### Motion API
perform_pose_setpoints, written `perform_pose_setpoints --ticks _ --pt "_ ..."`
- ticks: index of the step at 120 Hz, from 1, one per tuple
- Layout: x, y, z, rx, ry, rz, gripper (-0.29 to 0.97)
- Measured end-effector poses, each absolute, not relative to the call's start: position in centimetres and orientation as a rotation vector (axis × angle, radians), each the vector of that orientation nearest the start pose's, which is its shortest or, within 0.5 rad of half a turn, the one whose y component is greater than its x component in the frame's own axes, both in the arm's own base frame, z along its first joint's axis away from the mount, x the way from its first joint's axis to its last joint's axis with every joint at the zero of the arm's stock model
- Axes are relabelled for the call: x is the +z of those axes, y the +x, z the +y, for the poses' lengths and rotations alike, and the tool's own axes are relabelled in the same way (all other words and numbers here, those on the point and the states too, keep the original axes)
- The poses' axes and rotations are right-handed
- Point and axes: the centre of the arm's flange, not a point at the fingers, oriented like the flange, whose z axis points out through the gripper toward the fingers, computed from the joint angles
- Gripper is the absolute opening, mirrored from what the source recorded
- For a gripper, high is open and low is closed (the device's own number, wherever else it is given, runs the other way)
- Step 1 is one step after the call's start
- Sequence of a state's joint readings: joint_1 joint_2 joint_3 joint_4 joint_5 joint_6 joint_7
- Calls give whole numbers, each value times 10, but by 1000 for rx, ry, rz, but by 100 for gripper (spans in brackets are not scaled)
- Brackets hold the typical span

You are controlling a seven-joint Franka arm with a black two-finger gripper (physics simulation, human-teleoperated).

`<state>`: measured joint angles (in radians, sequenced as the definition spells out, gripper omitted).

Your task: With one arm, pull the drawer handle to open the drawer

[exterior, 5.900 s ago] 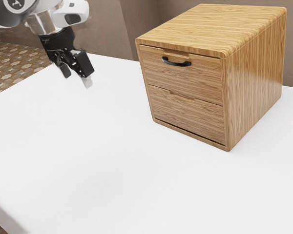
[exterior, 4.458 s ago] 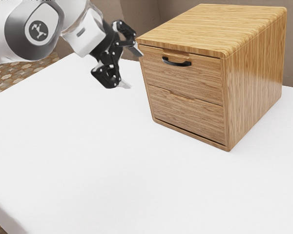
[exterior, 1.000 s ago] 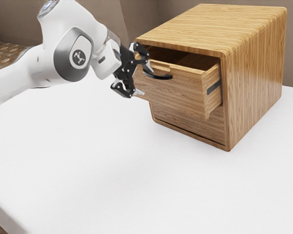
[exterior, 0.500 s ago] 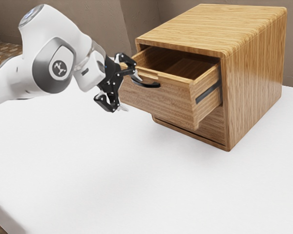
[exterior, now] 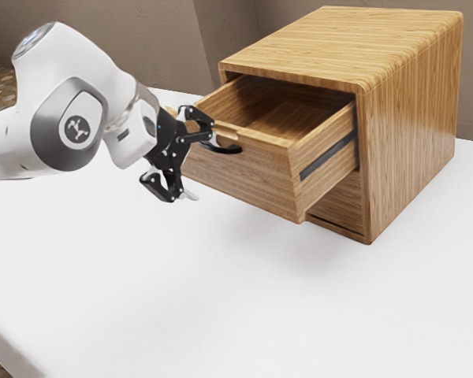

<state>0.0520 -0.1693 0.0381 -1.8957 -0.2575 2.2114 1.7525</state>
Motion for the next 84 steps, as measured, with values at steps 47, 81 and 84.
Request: perform_pose_setpoints --ticks 47,81,84 --pt "653 529 31 -718 -1966 1999 50" --pt "781 493 102 -703 -2082 1751 65" --pt "784 500 112 -643 -2151 1715 65"
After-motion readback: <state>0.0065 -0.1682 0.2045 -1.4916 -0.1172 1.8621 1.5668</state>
